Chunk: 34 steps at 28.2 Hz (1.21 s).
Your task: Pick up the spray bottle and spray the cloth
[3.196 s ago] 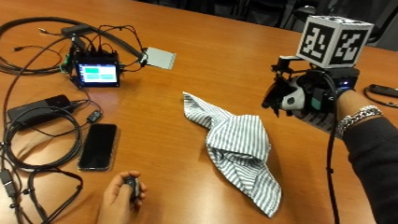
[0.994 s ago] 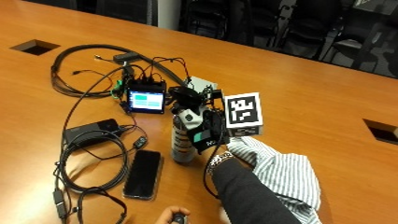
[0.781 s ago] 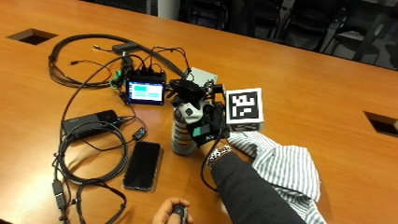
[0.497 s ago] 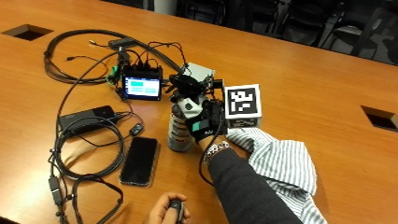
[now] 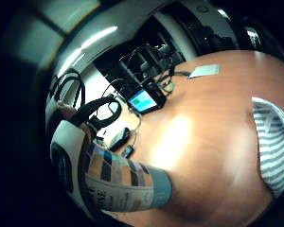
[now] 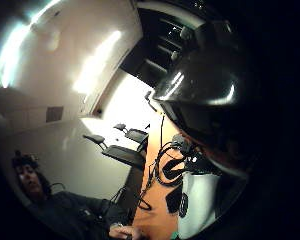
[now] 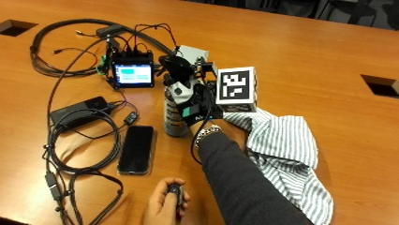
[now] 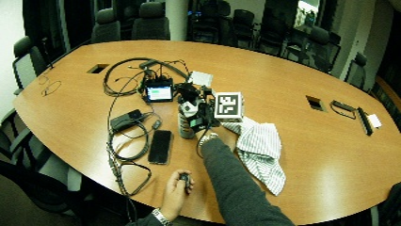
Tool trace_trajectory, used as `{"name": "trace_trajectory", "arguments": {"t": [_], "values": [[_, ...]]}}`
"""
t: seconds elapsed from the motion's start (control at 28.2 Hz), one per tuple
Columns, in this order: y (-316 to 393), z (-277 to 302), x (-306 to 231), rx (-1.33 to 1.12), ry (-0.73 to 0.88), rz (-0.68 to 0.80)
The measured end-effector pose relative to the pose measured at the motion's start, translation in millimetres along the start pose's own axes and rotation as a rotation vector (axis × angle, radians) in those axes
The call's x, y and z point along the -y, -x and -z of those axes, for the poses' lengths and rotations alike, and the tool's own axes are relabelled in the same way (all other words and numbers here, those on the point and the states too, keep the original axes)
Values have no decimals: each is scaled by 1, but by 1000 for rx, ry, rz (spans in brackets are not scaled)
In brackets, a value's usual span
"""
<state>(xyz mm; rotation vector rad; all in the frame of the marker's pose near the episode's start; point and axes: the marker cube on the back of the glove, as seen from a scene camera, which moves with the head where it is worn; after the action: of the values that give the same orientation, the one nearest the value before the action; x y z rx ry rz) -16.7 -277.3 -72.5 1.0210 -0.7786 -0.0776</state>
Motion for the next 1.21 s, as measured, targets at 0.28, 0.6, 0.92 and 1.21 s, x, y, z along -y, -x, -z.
{"name": "trace_trajectory", "arguments": {"t": [0.28, 0.6, 0.92, 1.21], "values": [[-12, -40, -32, 27, 123, -95], [-32, -52, -77, -81, 399, -204], [-21, -3, -47, -439, 679, -154], [13, 69, -55, -531, 870, -36]]}}
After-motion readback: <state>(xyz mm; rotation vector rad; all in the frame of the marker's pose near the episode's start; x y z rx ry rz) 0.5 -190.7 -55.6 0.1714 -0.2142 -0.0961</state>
